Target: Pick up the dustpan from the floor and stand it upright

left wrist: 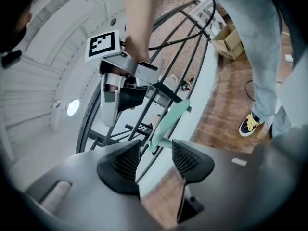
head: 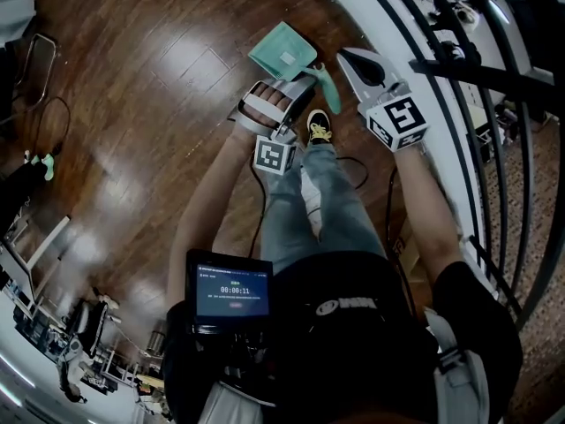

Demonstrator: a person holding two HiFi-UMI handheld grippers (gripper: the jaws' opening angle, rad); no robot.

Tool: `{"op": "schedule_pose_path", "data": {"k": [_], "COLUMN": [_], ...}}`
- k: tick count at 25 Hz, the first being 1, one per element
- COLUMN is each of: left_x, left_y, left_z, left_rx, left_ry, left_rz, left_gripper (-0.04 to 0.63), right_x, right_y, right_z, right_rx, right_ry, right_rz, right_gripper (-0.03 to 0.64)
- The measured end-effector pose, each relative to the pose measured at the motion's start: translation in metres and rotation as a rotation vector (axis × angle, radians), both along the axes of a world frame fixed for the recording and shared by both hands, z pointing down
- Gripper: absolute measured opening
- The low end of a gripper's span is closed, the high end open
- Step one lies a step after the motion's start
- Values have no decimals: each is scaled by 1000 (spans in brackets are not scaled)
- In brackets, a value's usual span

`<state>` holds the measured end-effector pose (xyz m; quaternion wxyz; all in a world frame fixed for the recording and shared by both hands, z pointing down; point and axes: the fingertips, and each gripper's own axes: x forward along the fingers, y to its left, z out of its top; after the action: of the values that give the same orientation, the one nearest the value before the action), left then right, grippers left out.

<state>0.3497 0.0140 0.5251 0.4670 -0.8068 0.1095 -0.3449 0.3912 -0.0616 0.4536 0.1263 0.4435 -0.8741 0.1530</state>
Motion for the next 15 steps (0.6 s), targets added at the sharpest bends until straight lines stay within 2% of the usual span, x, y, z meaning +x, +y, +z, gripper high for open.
{"op": "schedule_pose_path", "data": {"k": [3, 7, 9, 13, 15], "left_x": [-21, -58, -78, -112, -134], "left_y": [-7, -35, -55, -92, -99], "left_z": [-24, -104, -146, -174, -201], "left_rx": [-142, -338, -423, -556, -689], "left_ry": [112, 334, 445, 650, 802], "left_rz": [-129, -398, -530, -784, -916], "left_gripper": [199, 118, 23, 20, 20], "right_x": [-11, -35, -49, -71, -92], "right_y": [-2, -3, -8, -26, -26], "right_z": [-7, -49, -83, -127, -170], "right_rx": [8, 33, 51, 134, 168], "right_ry": [-1, -27, -78, -193, -228], "right_rz": [-27, -73, -89, -115, -144], "right_gripper": [3, 3, 3, 3, 3]}}
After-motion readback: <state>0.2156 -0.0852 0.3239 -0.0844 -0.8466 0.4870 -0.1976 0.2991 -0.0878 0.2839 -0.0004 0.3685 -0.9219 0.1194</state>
